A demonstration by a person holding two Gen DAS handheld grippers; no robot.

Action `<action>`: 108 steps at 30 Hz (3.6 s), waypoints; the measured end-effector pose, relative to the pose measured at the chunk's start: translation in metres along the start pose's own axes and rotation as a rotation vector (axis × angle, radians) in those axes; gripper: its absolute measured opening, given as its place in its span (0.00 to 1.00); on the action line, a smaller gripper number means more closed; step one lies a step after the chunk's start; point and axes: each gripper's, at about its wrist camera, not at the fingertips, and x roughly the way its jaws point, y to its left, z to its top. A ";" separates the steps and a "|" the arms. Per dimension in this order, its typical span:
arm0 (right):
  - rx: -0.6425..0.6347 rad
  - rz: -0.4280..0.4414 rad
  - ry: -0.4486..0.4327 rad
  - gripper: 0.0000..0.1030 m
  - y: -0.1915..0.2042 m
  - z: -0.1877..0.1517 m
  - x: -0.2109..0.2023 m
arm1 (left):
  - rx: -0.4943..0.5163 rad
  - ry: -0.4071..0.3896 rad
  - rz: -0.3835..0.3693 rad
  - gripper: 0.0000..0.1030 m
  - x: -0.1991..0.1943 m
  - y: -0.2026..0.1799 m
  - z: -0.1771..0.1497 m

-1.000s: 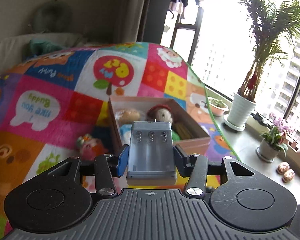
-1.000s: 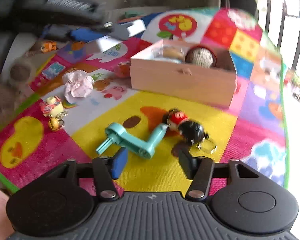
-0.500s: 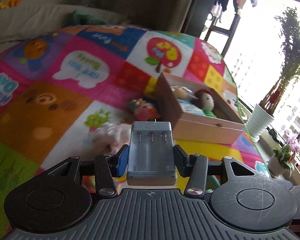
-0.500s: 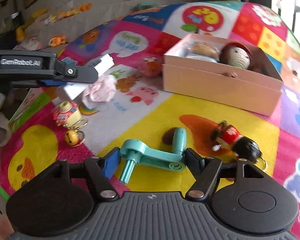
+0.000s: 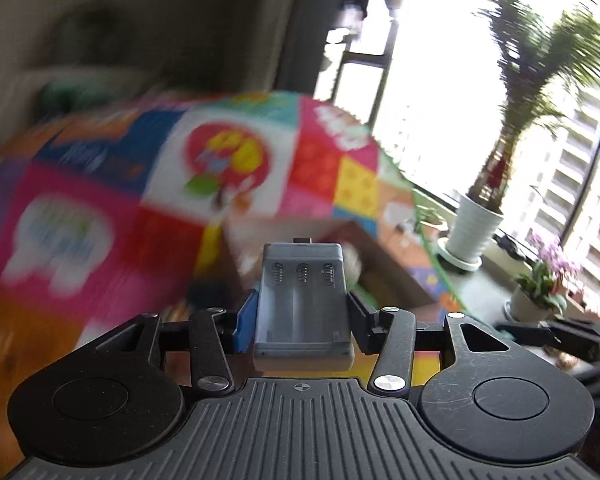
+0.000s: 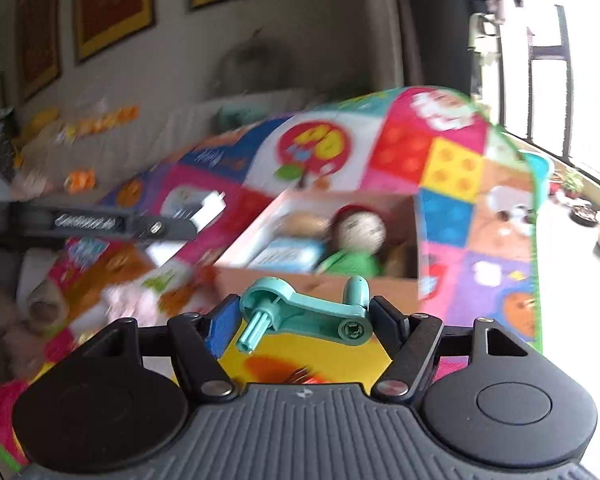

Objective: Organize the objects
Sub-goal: 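Lower the charger into the pink box with the left gripper while the right drops the clip toy in, then grasp the red plastic lens toy on the mat with the left gripper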

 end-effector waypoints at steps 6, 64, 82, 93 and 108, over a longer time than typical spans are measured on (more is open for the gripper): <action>0.084 -0.052 -0.029 0.68 -0.043 -0.004 -0.001 | 0.041 -0.028 -0.116 0.51 0.061 -0.012 0.035; 0.237 -0.107 0.070 0.89 -0.073 -0.053 0.047 | -0.281 -0.100 0.275 0.44 -0.077 0.085 -0.047; 0.217 -0.165 -0.048 1.00 -0.067 -0.054 0.034 | -0.169 0.195 0.406 0.47 -0.094 0.052 -0.124; 0.215 -0.159 -0.036 1.00 -0.066 -0.054 0.035 | -0.110 0.191 0.243 0.45 -0.071 0.034 -0.126; 0.224 -0.155 -0.024 1.00 -0.067 -0.055 0.036 | 0.090 0.183 0.193 0.48 -0.055 -0.009 -0.127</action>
